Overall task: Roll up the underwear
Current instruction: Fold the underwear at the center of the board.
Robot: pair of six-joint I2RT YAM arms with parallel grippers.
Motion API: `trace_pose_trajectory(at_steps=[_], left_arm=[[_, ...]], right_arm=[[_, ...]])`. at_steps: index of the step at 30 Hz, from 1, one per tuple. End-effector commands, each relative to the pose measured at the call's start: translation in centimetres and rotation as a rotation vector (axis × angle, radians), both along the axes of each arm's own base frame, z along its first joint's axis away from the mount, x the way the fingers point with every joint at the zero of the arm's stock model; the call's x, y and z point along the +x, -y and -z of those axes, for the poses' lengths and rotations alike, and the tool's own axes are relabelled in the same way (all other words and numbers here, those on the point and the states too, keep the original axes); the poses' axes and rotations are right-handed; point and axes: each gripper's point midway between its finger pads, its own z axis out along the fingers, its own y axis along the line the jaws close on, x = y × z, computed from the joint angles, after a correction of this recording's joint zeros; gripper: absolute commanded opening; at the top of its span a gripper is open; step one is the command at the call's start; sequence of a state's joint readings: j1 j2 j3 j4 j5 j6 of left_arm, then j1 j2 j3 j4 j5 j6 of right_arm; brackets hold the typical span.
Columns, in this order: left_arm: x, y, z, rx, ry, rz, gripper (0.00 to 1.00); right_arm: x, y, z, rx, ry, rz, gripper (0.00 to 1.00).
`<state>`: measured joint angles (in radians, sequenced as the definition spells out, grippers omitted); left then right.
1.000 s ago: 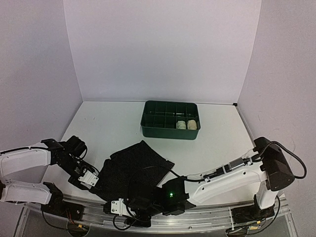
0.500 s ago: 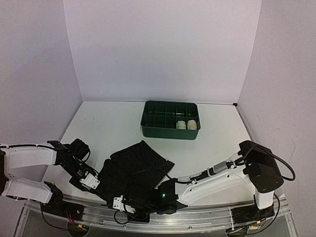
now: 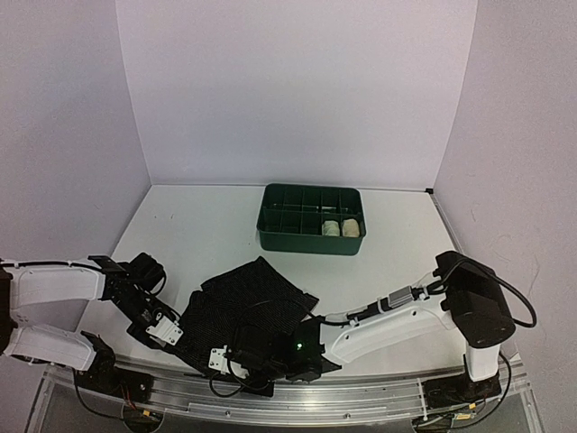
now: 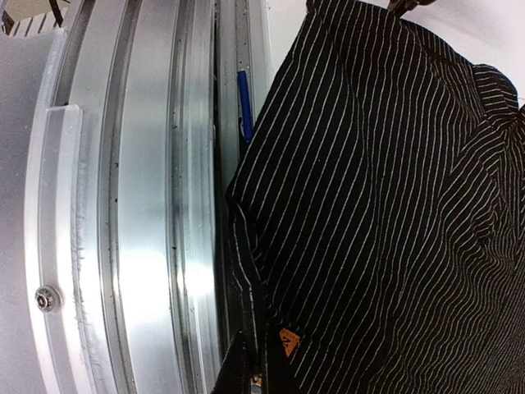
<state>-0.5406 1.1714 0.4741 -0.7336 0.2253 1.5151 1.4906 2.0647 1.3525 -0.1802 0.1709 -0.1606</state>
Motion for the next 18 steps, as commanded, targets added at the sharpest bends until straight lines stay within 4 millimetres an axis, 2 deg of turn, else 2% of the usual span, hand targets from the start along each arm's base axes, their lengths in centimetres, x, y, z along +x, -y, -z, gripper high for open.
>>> trace_pose_trajectory(at_steps=[1,6,10,18], left_arm=[[-1.2,-0.8,0.6,0.039,-0.03,0.082,0.52],[-2.6,-0.6,-1.5,-0.017,-0.003,0.208,0.52],[-3.0,-0.4,-2.5,-0.052,0.045,0.276,0.52],[-2.5,-0.3,-1.2,-0.006,-0.037,0.189,0.52]], right_arm=[[0.8,-0.8,-3.3,0.078,-0.024,0.045,0.0],[2.2,-0.4,-5.2,0.123,-0.059,0.109,0.0],[2.4,-0.5,-5.0,0.123,-0.071,0.123,0.0],[2.6,-0.2,-4.7,0.117,-0.081,0.138,0.0]])
